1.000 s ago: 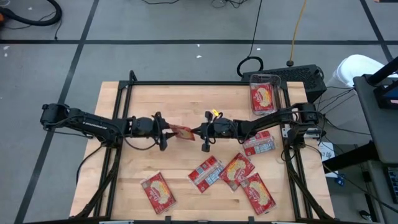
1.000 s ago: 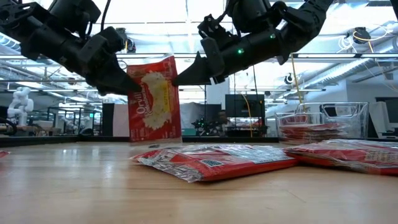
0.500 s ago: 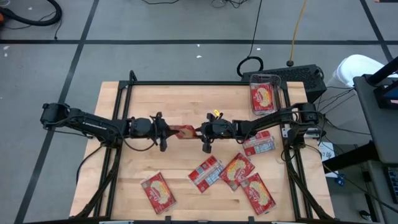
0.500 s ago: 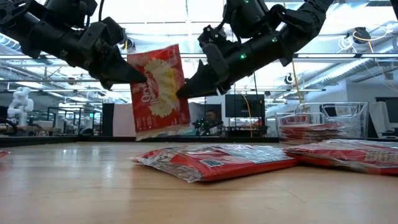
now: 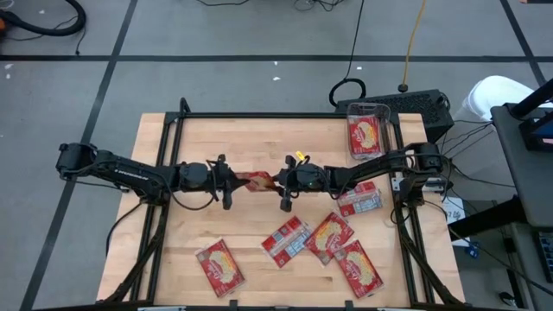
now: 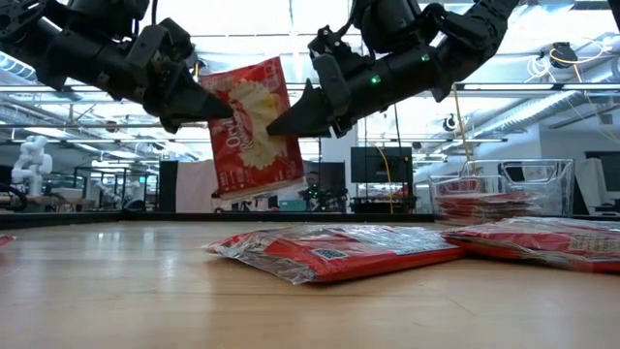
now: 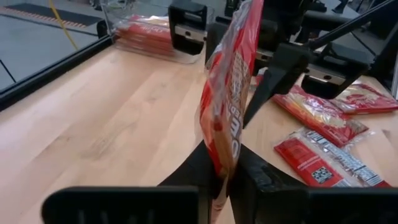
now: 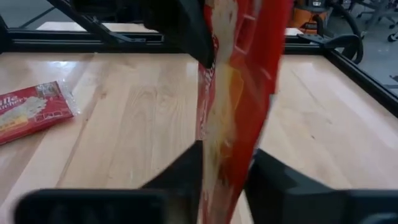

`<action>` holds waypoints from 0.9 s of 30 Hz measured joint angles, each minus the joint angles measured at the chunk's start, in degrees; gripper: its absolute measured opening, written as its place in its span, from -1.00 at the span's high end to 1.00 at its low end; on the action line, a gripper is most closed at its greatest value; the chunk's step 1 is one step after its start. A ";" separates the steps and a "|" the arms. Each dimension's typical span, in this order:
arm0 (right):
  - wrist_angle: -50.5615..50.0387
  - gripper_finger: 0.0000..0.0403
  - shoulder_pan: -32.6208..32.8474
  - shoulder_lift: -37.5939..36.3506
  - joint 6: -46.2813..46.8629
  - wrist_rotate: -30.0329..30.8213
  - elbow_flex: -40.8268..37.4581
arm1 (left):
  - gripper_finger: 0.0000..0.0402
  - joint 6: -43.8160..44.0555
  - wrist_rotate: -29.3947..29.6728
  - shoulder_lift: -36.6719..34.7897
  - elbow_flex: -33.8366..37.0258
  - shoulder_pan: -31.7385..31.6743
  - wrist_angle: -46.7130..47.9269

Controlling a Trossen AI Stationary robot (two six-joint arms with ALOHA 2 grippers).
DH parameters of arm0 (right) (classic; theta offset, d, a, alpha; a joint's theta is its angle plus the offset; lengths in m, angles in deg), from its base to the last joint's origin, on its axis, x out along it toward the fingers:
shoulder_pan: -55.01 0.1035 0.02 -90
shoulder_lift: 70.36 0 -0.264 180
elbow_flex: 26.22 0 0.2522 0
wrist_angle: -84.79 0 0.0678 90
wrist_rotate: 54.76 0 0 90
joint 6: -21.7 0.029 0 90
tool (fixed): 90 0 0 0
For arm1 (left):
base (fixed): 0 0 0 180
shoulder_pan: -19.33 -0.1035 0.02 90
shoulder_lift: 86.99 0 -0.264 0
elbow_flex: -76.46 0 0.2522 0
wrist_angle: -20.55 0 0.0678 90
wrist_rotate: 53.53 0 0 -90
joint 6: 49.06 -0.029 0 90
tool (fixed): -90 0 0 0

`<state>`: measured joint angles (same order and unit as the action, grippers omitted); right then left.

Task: Sort popcorn bags into baskets
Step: Put the red popcorn bag into the transparent bin

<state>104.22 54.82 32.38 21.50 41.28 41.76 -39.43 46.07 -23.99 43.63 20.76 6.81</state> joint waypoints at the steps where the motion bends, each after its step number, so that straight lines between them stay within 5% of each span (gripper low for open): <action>1: 0.02 0.69 -0.13 0.00 0.07 -0.01 0.00 | 0.87 -0.26 0.00 0.00 0.00 0.00 -0.18; 6: -0.22 0.93 -0.99 -0.55 0.09 -0.13 0.00 | 0.78 -0.14 2.10 0.02 0.00 0.14 -1.09; 18: -27.97 0.96 -7.40 -16.54 1.58 -0.03 0.00 | -0.45 -2.99 16.02 -0.04 -0.07 4.61 -4.31; 27: -46.96 0.95 -18.73 -34.39 5.03 -0.11 0.00 | -0.46 -0.44 16.40 -0.02 -0.07 3.04 0.89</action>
<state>57.26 36.09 -2.02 26.53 41.17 41.76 -39.87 62.47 -24.01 43.57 23.80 7.70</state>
